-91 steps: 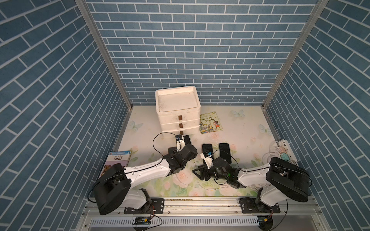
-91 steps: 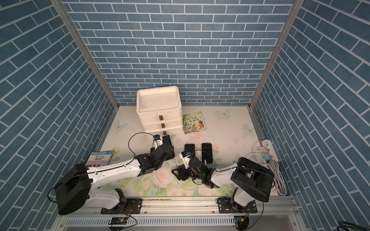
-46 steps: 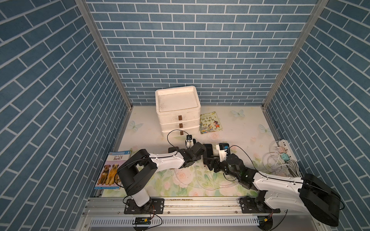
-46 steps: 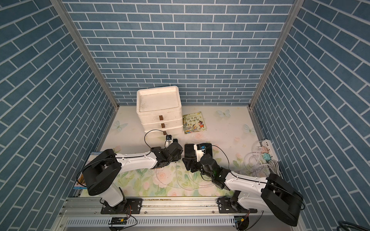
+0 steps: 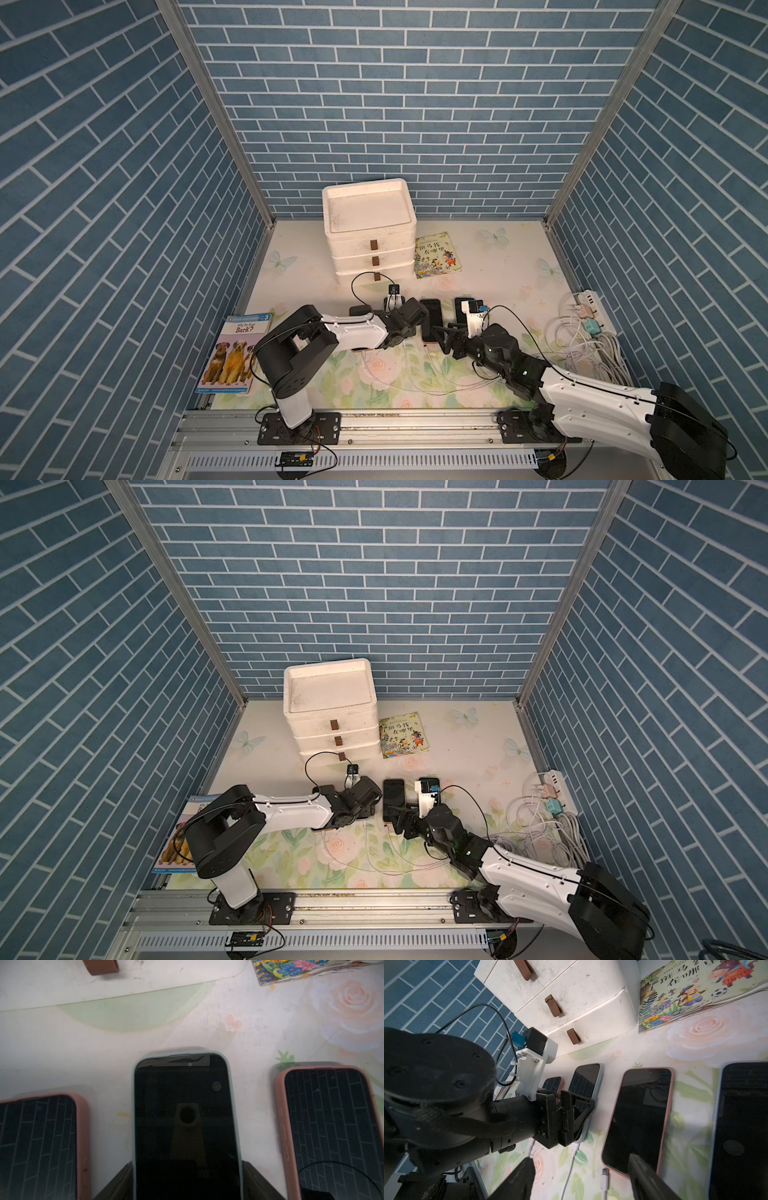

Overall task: Unplug the charging cable from the phone
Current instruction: Place the phone at the center of the board.

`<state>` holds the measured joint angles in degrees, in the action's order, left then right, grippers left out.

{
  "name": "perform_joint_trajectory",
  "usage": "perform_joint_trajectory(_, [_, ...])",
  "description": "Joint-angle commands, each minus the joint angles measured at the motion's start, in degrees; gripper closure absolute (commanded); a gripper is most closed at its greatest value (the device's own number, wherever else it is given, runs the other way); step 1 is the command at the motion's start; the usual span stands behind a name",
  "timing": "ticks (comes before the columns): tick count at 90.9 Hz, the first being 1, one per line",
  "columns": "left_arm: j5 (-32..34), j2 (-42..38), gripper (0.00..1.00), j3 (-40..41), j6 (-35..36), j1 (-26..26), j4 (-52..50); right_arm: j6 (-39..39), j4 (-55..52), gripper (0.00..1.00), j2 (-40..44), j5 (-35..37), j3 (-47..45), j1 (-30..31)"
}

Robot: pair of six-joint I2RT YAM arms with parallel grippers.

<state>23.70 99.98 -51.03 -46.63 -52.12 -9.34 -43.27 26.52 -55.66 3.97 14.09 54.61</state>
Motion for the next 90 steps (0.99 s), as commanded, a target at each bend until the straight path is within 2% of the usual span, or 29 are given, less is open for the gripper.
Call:
perform_joint_trajectory(1, [2.9,-0.2,1.00,0.3,-0.4,0.2,-4.0,-0.9,0.3,0.24,0.0,0.2,-0.8,-0.2])
perform_joint_trajectory(20, [2.6,-0.2,1.00,-0.1,-1.0,0.2,-4.4,-0.9,0.5,0.24,-0.3,-0.1,-0.7,-0.2])
perform_joint_trajectory(40, [7.7,-4.1,1.00,-2.2,-0.3,0.3,-5.5,-0.9,0.3,0.23,0.6,-0.2,-1.2,-0.2])
perform_joint_trajectory(62, [7.5,0.5,1.00,-3.6,-0.1,0.3,-6.8,-0.9,0.5,0.23,1.3,-0.1,-1.4,-0.3])
perform_joint_trajectory(90, [10.8,1.6,1.00,-2.7,-1.2,0.1,-9.4,-0.9,0.9,0.23,2.2,-0.4,-1.9,-0.3])
